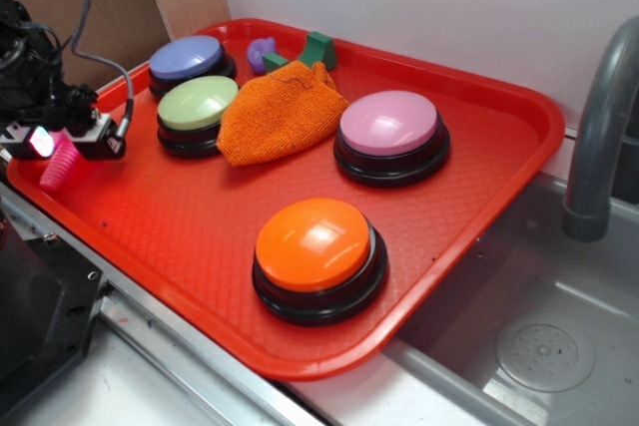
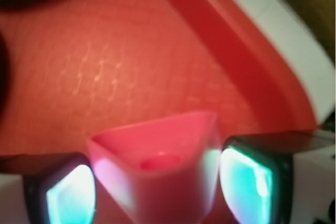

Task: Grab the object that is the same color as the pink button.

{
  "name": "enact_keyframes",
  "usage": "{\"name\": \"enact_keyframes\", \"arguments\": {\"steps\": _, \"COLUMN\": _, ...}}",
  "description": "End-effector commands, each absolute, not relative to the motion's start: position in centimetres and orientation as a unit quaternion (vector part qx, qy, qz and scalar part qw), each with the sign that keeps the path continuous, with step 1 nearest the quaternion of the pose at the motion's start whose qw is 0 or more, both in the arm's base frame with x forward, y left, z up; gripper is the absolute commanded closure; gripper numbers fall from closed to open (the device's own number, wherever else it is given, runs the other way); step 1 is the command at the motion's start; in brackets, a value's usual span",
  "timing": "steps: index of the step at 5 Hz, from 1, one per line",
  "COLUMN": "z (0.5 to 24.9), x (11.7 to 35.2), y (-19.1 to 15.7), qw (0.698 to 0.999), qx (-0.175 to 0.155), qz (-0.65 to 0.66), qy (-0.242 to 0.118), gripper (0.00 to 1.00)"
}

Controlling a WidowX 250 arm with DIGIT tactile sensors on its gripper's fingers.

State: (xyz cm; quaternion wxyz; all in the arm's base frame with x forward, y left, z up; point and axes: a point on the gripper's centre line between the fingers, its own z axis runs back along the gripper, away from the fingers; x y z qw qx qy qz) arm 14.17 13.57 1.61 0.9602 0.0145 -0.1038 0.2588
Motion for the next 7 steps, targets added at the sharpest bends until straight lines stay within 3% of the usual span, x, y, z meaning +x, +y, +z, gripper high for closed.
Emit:
{"name": "enact_keyframes", "arguments": {"steps": 1, "z": 1.3, "x": 14.5, "y": 13.3, "qw": 0.964, "qx": 0.024, "qz": 0.24, "qy": -0.11, "gripper": 1.0}}
{"name": "enact_keyframes", "arguments": {"steps": 2, "z": 1.2, "x": 14.5, "y": 13.0, "qw": 0.961, "qx": 0.018, "qz": 0.251, "qy": -0.116, "gripper": 1.0}}
{"name": "enact_keyframes", "arguments": {"steps": 3, "z": 3.4, "x": 14.6, "y": 12.6, "qw": 0.95, "qx": -0.009, "qz": 0.294, "qy": -0.106, "gripper": 1.0}}
{"name": "enact_keyframes", "arguments": {"steps": 4, "z": 6.9, "x": 15.4, "y": 11.7, "qw": 0.954, "qx": -0.046, "qz": 0.287, "qy": -0.071, "gripper": 1.0}}
{"name": "enact_keyframes", "arguments": {"steps": 5, "z": 10.6, "x": 16.5, "y": 9.3, "qw": 0.966, "qx": -0.041, "qz": 0.252, "qy": -0.033, "gripper": 1.0}}
{"name": "enact_keyframes", "arguments": {"steps": 6, "z": 13.8, "x": 16.9, "y": 5.7, "qw": 0.976, "qx": -0.042, "qz": 0.209, "qy": -0.036, "gripper": 1.0}}
{"name": "enact_keyframes", "arguments": {"steps": 7, "z": 15.3, "x": 16.3, "y": 3.0, "qw": 0.978, "qx": -0.06, "qz": 0.197, "qy": -0.025, "gripper": 1.0}}
